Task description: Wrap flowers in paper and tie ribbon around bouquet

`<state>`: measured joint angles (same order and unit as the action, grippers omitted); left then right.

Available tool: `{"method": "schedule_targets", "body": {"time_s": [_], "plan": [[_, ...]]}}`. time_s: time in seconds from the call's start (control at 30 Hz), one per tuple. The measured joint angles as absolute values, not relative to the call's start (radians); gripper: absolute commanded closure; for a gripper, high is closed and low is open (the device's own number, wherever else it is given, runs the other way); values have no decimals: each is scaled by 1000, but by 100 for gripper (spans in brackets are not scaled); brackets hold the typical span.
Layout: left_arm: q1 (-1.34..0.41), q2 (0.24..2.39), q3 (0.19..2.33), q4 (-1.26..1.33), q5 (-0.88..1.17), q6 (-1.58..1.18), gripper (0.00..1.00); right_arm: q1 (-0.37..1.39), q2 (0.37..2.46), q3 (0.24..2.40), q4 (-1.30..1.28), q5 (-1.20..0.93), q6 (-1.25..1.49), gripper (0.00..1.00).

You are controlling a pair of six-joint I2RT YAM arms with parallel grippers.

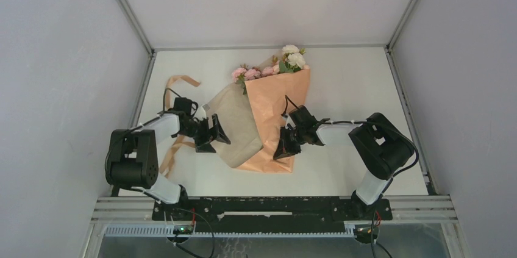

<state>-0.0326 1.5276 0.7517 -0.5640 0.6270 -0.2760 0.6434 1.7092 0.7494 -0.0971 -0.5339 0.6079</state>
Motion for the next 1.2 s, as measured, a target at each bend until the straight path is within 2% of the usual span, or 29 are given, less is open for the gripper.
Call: {"method": "schedule_targets", "body": {"time_s": [0.13, 0.27, 0.37, 0.5, 0.7, 0.83, 1.03, 1.07, 1.17, 1.2], "plan": [[-39, 1536, 728, -476, 645, -378, 10, 643, 1709, 749, -98, -533, 609, 100], [-39, 1537, 719, -418, 655, -420, 13, 643, 1709, 749, -99, -532, 608, 100], [-39, 1538, 716, -374, 648, -432, 19, 643, 1709, 749, -99, -532, 608, 100], [-20, 1539, 702, -304, 631, -456, 33, 643, 1709, 749, -99, -532, 608, 100], [56, 1557, 664, -162, 642, -522, 39, 643, 1709, 749, -99, -533, 608, 100], [59, 1556, 642, -106, 645, -545, 49, 643, 1709, 749, -99, -533, 608, 100], [59, 1556, 641, -110, 587, -543, 66, 644, 1709, 749, -99, -532, 608, 100], [60, 1557, 641, -119, 577, -541, 71, 644, 1709, 749, -99, -532, 608, 100], [62, 1564, 653, -155, 541, -524, 98, 644, 1709, 750, -100, -530, 608, 100], [63, 1568, 659, -168, 534, -519, 100, 644, 1709, 750, -101, -530, 608, 100]]}}
